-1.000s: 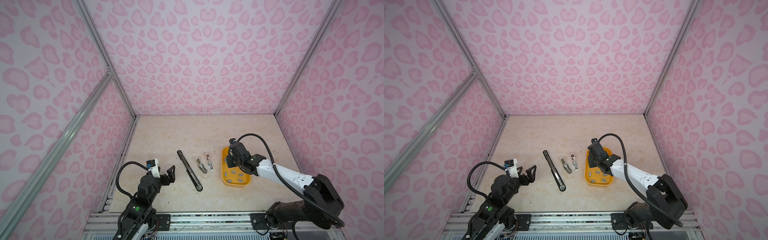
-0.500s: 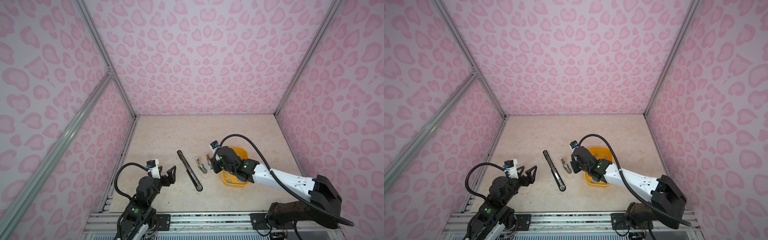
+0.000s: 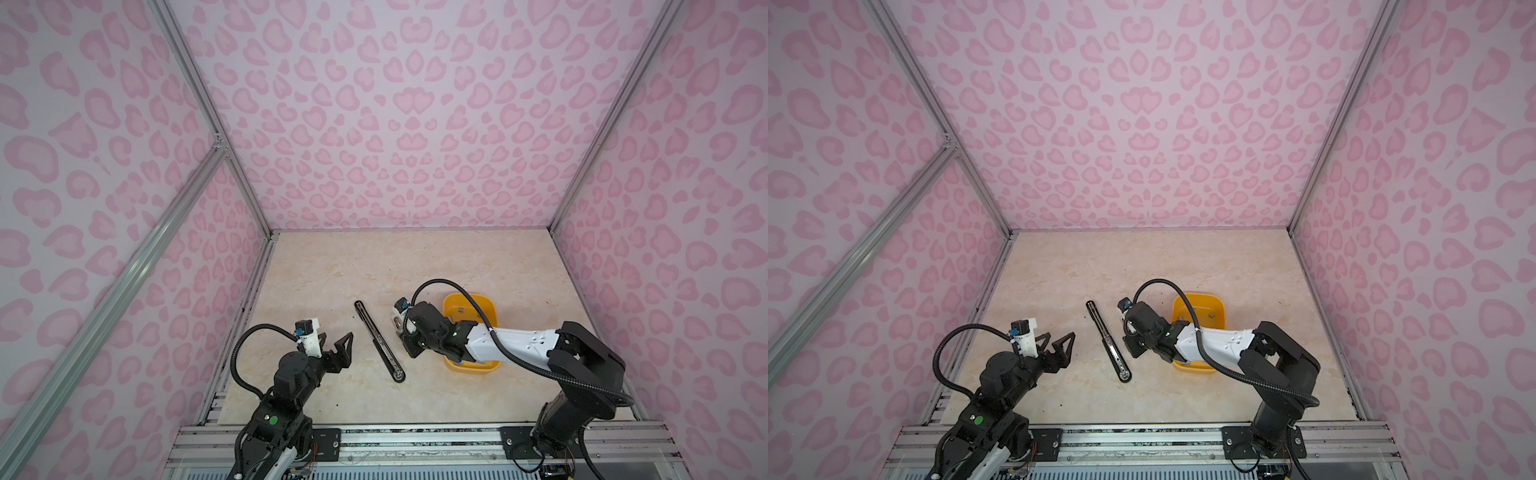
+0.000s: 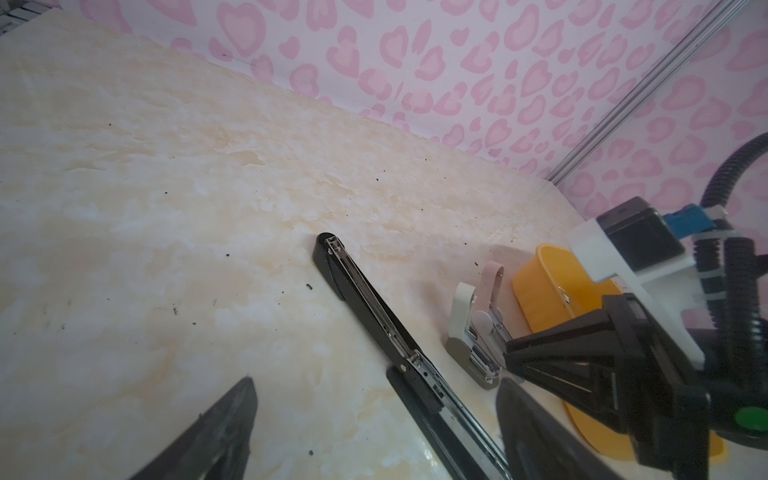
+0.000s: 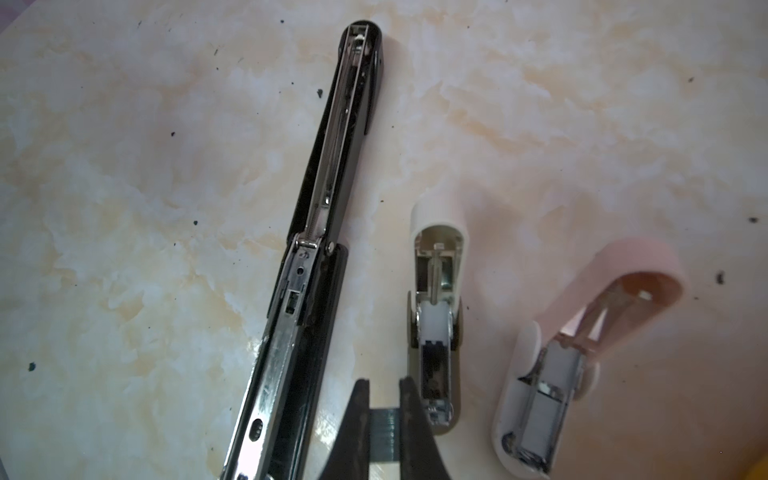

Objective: Load the staples into the stapler
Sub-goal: 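Lower the staple strip into the white stapler's channel with the right gripper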

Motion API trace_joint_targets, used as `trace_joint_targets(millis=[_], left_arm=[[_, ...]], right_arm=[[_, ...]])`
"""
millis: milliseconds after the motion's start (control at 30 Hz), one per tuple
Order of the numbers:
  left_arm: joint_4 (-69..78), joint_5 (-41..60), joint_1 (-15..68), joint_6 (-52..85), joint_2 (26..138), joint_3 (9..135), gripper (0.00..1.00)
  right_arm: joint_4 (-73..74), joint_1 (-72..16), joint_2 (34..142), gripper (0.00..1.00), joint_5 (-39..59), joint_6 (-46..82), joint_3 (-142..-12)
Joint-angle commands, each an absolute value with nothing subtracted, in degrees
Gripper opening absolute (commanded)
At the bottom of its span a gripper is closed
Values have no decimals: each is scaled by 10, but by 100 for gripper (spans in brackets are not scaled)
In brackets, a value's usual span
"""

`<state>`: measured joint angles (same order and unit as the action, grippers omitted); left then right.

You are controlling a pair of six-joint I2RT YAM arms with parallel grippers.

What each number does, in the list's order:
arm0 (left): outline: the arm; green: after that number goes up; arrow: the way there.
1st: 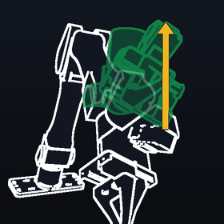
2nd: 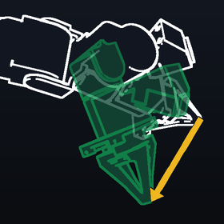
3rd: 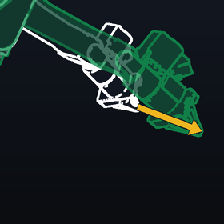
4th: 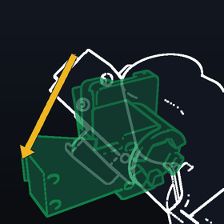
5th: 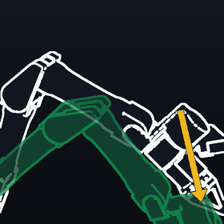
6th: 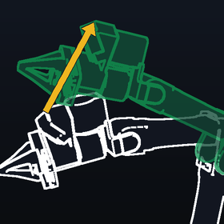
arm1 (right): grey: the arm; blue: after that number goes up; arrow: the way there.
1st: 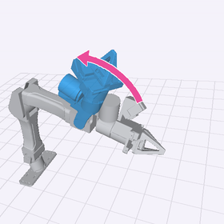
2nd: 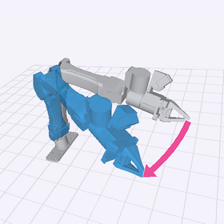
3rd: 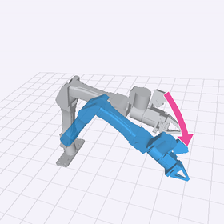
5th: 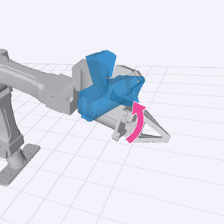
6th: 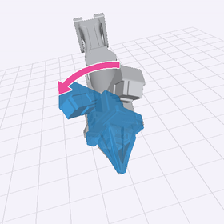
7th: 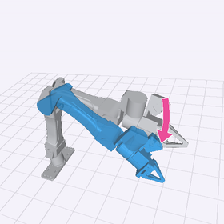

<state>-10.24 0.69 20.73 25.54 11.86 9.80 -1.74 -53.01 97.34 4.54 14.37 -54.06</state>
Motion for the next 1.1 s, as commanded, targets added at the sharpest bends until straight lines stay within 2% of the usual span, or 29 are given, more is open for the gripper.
trace_joint_targets(millis=[0,333,533,833,1067], left_arm=[[-89,11,207,259,109,97,91],[-99,4,207,262,77,92,91],[-82,34,208,253,88,88,89],[-64,50,211,246,133,96,85],[-68,42,214,248,124,95,85]], right_arm=[[-3,-513,989,10,61,138,-543],[-2,-494,997,10,58,134,-544],[-32,-510,1012,9,17,135,-564],[-38,-515,1019,8,17,136,-570],[-46,-515,1030,8,12,139,-580]])
